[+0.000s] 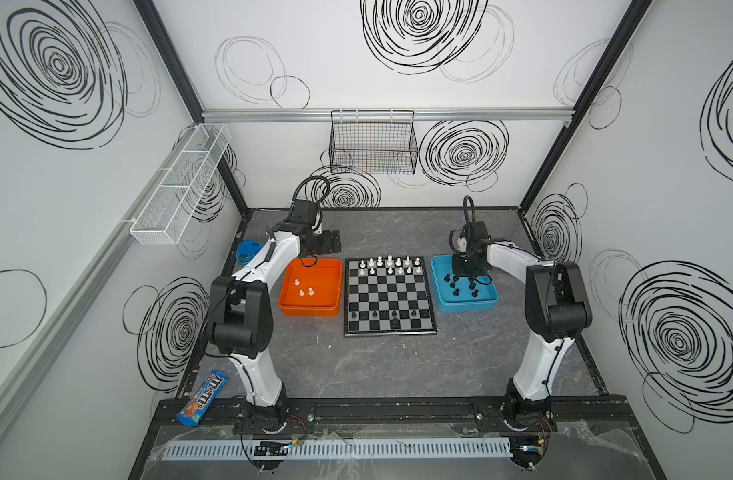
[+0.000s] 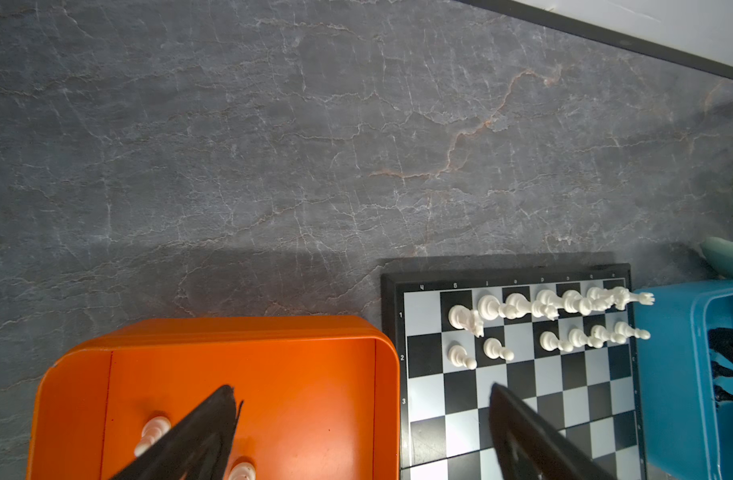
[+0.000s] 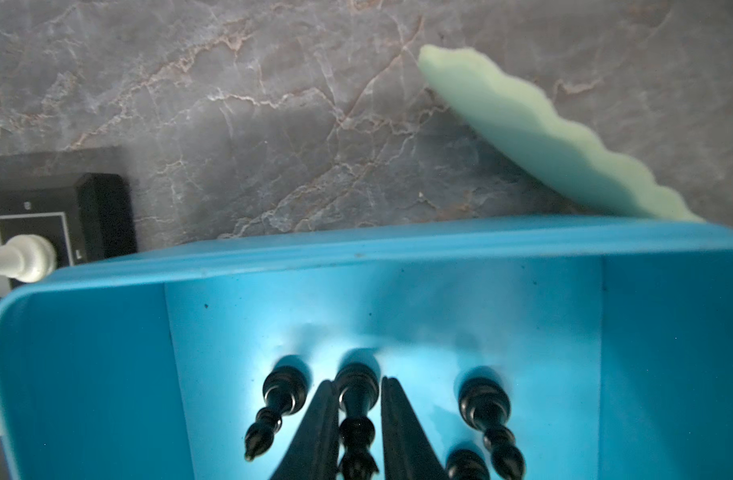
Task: Set up the chess pieces on the board
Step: 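Close the right gripper on a black piece in the blue tray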
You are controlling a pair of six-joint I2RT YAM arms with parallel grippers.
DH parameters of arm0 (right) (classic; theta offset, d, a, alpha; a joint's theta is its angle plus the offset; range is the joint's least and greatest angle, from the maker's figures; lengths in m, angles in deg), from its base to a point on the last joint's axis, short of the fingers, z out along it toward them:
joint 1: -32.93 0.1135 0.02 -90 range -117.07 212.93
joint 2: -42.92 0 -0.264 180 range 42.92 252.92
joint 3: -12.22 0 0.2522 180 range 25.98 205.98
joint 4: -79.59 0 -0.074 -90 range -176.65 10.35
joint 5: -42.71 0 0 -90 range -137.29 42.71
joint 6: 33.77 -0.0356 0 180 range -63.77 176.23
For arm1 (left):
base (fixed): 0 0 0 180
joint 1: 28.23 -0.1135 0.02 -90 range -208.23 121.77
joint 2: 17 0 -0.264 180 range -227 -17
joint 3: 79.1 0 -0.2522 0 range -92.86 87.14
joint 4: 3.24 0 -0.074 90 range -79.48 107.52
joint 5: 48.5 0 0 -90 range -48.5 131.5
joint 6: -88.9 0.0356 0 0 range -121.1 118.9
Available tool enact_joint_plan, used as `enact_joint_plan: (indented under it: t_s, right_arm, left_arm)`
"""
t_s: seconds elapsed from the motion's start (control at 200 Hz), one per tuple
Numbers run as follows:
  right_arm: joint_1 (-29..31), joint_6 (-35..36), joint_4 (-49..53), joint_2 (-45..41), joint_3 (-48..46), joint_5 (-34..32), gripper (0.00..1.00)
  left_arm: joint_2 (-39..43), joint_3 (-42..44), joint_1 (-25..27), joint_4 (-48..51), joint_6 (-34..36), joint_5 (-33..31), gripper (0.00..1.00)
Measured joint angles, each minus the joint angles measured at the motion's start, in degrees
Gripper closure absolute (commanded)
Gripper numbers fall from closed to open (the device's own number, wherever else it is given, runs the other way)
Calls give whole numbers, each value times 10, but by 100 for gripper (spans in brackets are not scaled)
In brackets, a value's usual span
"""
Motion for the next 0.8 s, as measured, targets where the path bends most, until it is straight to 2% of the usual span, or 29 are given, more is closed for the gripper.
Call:
enact_joint_plan:
  t_s: [0.801]
  right_arm:
    - [3, 9, 40, 0, 34, -19, 82]
  left_arm:
    - [0, 0, 0, 0, 0, 0, 3]
